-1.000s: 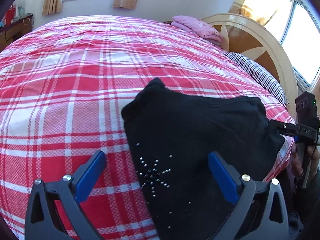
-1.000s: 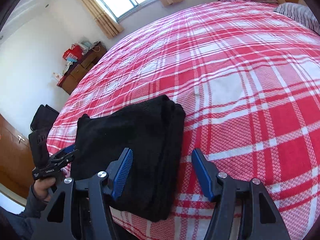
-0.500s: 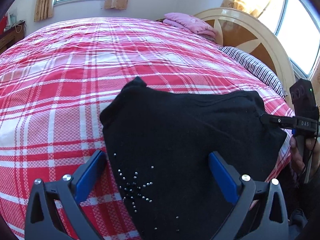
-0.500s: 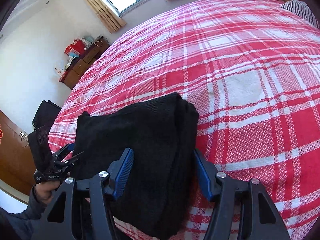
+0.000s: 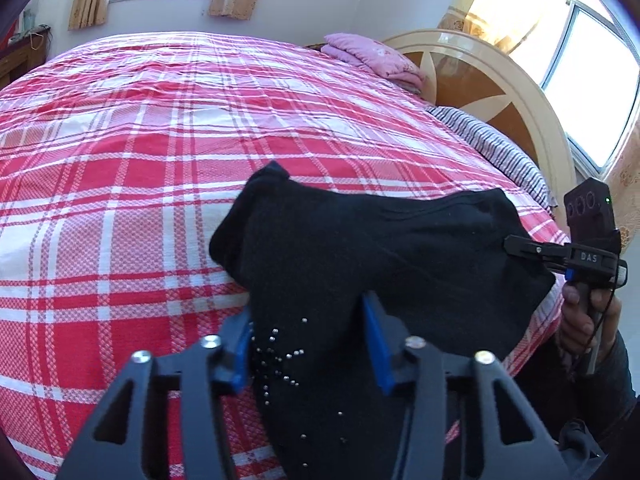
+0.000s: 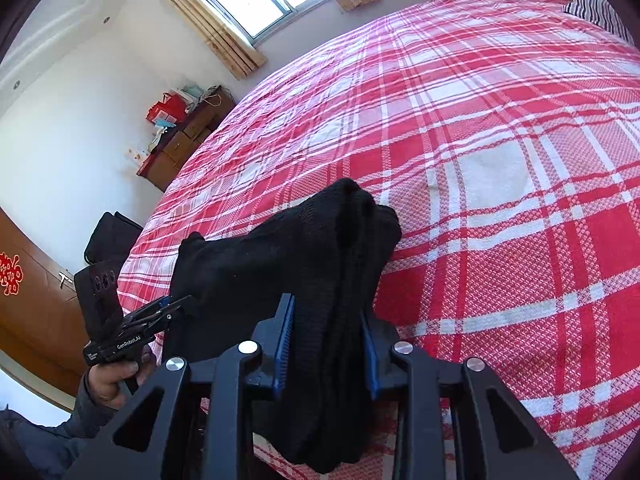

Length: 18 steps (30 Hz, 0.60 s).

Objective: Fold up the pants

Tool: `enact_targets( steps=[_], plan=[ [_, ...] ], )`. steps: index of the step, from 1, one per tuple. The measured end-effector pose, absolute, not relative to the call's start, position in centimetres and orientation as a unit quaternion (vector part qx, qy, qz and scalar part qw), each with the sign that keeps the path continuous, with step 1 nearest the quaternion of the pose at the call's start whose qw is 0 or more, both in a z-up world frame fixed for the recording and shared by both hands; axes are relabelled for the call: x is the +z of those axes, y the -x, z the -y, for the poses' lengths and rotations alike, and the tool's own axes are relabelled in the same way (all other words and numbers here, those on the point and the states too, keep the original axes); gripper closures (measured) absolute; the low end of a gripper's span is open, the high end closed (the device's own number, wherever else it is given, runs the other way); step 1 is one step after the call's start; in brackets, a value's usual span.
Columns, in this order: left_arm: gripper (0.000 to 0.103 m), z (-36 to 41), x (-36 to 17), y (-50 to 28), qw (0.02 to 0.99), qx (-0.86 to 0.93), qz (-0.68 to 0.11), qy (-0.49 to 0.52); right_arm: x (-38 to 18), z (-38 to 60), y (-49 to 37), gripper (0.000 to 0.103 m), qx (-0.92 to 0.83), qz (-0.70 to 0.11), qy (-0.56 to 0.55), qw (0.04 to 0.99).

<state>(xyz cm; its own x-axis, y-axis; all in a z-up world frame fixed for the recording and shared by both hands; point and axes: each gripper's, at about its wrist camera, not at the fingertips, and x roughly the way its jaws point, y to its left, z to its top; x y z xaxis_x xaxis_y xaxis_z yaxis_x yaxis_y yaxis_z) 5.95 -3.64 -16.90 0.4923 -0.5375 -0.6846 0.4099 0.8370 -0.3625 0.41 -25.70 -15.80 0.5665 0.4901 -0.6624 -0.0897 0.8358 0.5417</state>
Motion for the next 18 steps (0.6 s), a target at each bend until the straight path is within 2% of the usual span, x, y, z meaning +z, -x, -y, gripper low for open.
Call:
enact_targets(
  steps=[1, 3, 6, 9, 18],
  plan=[
    [0.062, 3.7, -16.8, -5.9, 0.86, -0.277, -0.422, 0.074, -15.8, 25.7, -0.4, 0.074, 0.17, -0.433, -0.231, 0.855],
    [0.076, 3.6, -16.6, -5.9, 0.861, -0.279, -0.419, 0.076, -15.6, 25.8, -0.4, 0.075, 0.172, -0.431, -0.234, 0.855],
    [0.086, 3.2, -15.9, -5.9, 0.862, -0.278, -0.416, 0.08, -14.5, 25.5, -0.5, 0.076, 0.182, -0.425, -0.223, 0.858],
    [0.091, 2.8, -15.2, -6.1, 0.864, -0.278, -0.411, 0.084, -13.1, 24.8, -1.1, 0.076, 0.19, -0.42, -0.208, 0.863],
    [0.092, -0.5, -13.0, -7.8, 0.878, -0.253, -0.393, 0.102, -10.0, 20.8, -6.2, 0.076, 0.222, -0.416, -0.156, 0.868]
  ],
)
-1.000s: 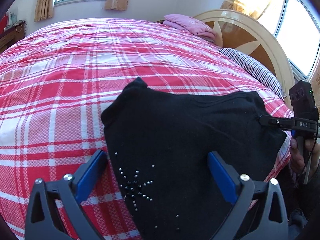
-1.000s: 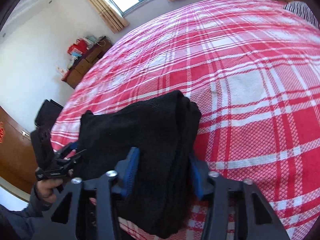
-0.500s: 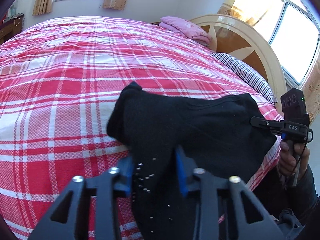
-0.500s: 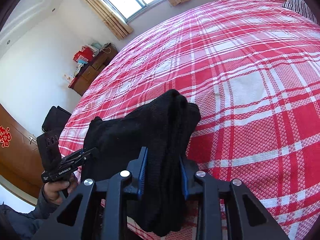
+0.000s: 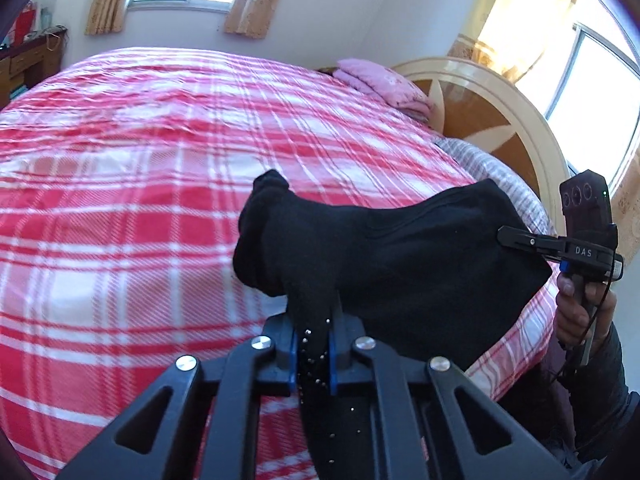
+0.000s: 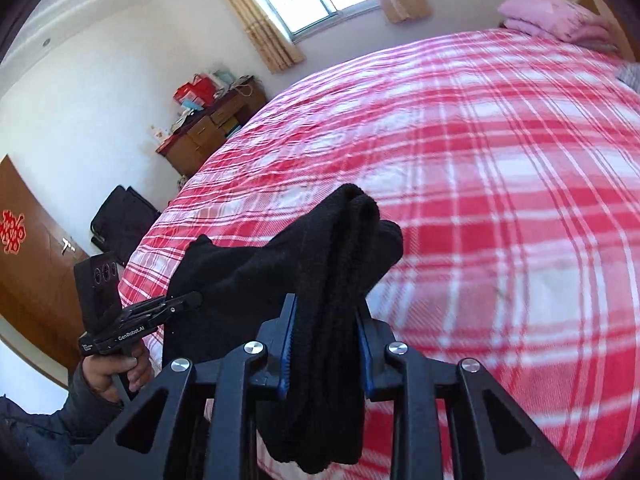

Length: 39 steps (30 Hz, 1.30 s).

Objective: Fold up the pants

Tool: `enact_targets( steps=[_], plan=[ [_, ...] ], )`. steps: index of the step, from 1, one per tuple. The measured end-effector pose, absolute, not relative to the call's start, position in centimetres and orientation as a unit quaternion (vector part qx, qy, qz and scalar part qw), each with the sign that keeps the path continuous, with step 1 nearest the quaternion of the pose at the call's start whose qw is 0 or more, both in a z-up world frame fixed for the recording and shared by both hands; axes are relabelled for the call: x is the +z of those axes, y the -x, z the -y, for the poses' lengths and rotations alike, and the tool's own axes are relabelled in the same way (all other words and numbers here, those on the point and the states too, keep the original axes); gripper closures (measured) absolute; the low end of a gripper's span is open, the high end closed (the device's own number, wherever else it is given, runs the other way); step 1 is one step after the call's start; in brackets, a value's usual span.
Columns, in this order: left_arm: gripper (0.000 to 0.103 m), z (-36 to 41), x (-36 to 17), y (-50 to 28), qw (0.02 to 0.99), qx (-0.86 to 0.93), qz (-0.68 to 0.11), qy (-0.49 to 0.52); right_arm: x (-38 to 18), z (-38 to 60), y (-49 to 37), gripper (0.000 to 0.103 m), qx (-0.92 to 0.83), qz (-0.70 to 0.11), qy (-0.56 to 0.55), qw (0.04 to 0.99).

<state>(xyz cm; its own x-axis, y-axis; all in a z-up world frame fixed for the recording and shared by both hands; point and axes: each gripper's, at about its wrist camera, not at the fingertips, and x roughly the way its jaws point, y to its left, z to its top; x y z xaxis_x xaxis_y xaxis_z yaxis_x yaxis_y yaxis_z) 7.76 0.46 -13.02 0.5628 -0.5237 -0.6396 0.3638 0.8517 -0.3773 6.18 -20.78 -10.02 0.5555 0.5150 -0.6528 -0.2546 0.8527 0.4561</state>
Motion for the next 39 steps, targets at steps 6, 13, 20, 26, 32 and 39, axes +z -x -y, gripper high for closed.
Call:
enact_targets(
  steps=[6, 13, 20, 26, 32, 39],
  plan=[
    [0.092, -3.9, -12.0, -9.4, 0.89, -0.22, -0.385, 0.107, -9.0, 17.1, -10.3, 0.076, 0.247, -0.418, -0.135, 0.864],
    [0.092, -9.0, -11.2, -10.0, 0.907, -0.17, -0.371, 0.108, -8.5, 10.7, -15.7, 0.076, 0.288, -0.426, -0.095, 0.852],
    [0.092, -14.4, -11.2, -10.4, 0.919, -0.118, -0.356, 0.123, -9.2, 4.8, -20.4, 0.076, 0.335, -0.427, -0.099, 0.834],
    [0.092, -17.5, -12.8, -11.3, 0.918, -0.086, -0.359, 0.142, -11.3, 0.6, -23.8, 0.076, 0.342, -0.454, -0.099, 0.817],
    [0.088, -18.2, -15.6, -12.2, 0.91, -0.079, -0.381, 0.143, -14.3, 0.1, -25.0, 0.076, 0.327, -0.48, -0.105, 0.807],
    [0.076, -17.0, -15.9, -12.0, 0.918, -0.064, -0.377, 0.103, -16.1, 0.8, -26.0, 0.076, 0.309, -0.492, -0.119, 0.805]
  ],
)
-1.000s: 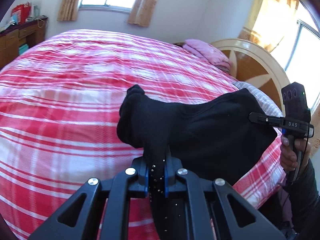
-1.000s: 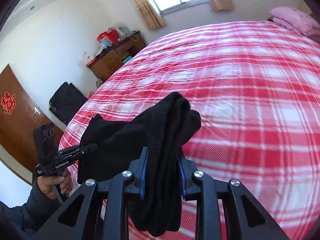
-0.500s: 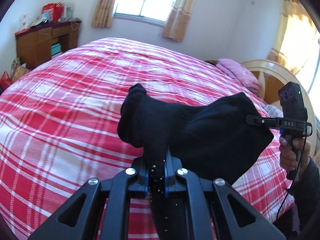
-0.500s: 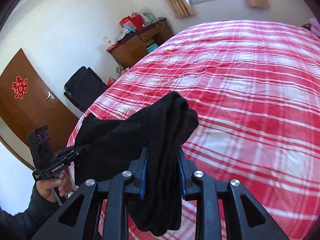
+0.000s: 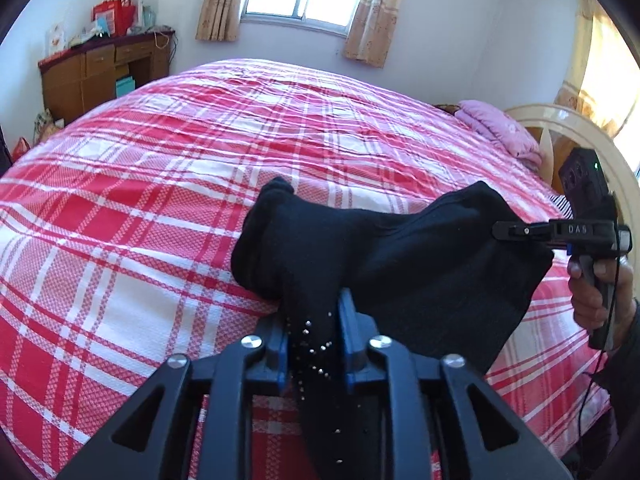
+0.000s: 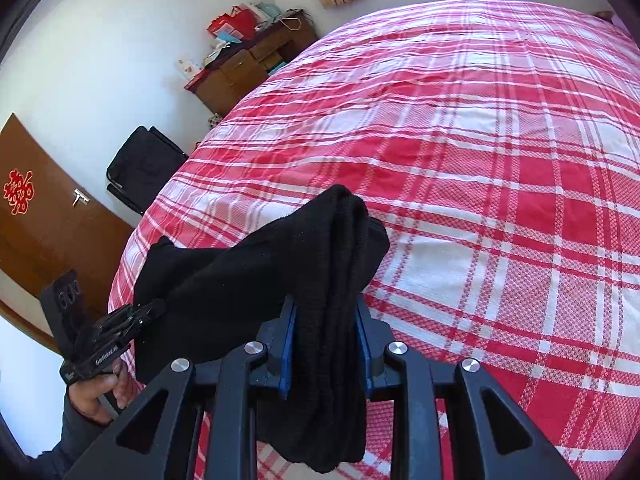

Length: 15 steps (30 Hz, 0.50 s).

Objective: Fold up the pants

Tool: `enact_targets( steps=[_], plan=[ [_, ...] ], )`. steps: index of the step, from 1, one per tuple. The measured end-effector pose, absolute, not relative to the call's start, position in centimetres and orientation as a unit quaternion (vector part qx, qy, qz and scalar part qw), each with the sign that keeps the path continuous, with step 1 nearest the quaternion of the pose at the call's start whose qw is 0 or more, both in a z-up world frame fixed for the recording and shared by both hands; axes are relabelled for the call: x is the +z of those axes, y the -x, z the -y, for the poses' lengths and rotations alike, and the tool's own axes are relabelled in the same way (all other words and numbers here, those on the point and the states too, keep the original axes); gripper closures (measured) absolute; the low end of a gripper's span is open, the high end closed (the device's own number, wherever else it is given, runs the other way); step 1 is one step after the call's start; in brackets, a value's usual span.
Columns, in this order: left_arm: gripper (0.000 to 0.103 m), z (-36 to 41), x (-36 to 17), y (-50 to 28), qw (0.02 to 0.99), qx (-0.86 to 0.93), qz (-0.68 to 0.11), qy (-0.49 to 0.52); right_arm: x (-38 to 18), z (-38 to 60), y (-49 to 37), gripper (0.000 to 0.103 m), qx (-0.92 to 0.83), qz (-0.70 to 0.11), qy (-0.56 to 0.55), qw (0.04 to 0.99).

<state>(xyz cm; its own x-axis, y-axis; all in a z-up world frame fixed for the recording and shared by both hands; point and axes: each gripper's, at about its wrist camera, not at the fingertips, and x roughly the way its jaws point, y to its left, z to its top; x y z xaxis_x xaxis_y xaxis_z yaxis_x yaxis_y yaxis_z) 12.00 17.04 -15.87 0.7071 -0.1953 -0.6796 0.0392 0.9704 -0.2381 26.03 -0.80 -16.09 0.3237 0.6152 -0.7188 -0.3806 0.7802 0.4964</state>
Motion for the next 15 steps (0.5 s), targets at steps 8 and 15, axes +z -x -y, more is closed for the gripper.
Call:
enact_targets(
  steps=[8, 15],
  plan=[
    [0.045, -17.2, -16.8, -12.0, 0.92, -0.044, -0.379, 0.093, -18.2, 2.6, -26.4, 0.068, 0.297, -0.508, -0.161, 0.792],
    [0.029, -17.5, -17.1, -11.8, 0.919, -0.029, -0.381, 0.093, -18.2, 3.0, -25.6, 0.059, 0.284, -0.499, -0.153, 0.804]
  ],
)
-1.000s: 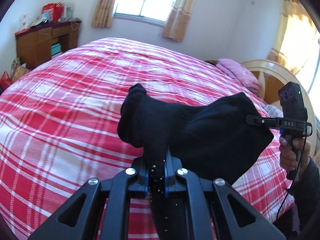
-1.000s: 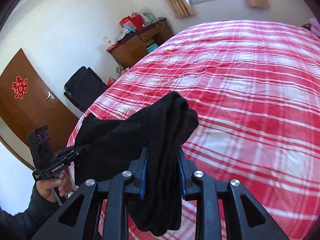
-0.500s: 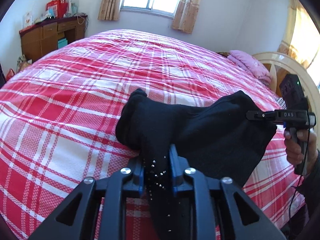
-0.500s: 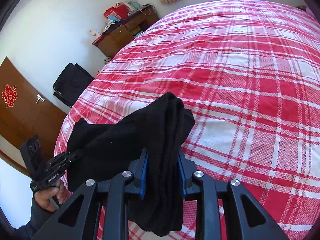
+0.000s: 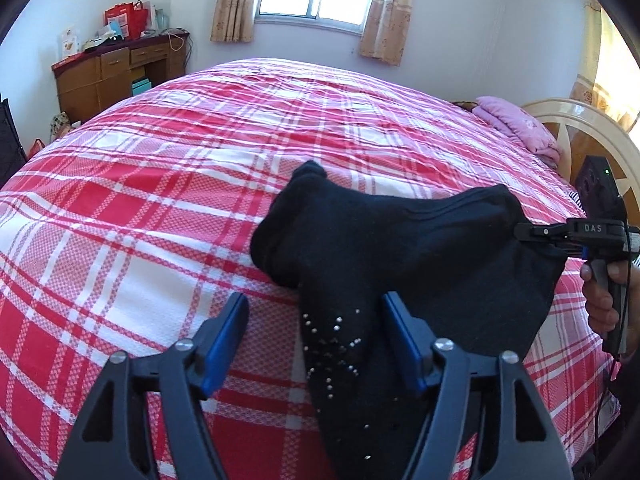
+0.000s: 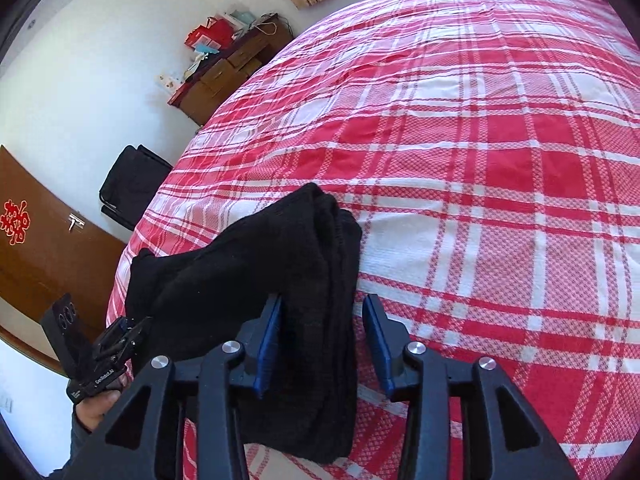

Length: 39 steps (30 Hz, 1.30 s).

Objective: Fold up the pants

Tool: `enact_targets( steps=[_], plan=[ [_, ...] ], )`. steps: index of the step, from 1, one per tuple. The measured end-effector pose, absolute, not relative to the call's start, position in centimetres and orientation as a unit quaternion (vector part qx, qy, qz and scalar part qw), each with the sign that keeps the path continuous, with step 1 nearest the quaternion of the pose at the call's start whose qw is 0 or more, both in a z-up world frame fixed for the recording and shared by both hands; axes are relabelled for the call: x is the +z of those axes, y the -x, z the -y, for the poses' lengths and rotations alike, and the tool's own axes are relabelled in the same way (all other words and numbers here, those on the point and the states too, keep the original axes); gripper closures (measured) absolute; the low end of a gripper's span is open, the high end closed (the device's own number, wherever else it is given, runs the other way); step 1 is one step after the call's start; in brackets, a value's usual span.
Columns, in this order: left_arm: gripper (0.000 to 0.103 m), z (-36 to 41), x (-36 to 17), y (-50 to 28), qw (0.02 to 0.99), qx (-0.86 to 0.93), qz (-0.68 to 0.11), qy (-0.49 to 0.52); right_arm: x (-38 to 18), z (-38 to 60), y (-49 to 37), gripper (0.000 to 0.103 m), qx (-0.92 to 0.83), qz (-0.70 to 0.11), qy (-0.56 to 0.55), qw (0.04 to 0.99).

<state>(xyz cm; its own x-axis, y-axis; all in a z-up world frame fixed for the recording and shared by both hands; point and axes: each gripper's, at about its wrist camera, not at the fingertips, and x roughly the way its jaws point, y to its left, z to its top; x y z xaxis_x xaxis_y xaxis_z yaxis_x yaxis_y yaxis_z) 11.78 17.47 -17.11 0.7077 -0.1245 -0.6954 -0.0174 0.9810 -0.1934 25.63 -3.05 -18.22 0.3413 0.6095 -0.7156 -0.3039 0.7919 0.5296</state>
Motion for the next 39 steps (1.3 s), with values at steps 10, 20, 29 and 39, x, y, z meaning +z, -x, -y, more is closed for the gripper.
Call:
enact_targets(
  steps=[10, 20, 29, 39],
  plan=[
    [0.015, -18.2, -16.7, -10.7, 0.917, -0.007, -0.389, 0.09, -16.8, 5.9, -24.5, 0.054, 0.247, -0.465, -0.156, 0.836],
    [0.009, -16.1, -11.7, -6.4, 0.937, -0.014, -0.344, 0.062, -9.7, 7.9, -14.0, 0.047, 0.199, -0.387, -0.023, 0.9],
    [0.008, -11.5, -8.7, -3.6, 0.947, -0.061, -0.314, 0.035, -4.2, 8.7, -4.2, 0.042, 0.202, -0.315, 0.015, 0.927],
    [0.002, -9.1, -6.8, -1.0, 0.961, -0.065, -0.269, 0.013, -2.5, 9.0, -2.3, 0.036, 0.17, -0.284, 0.013, 0.944]
  ],
)
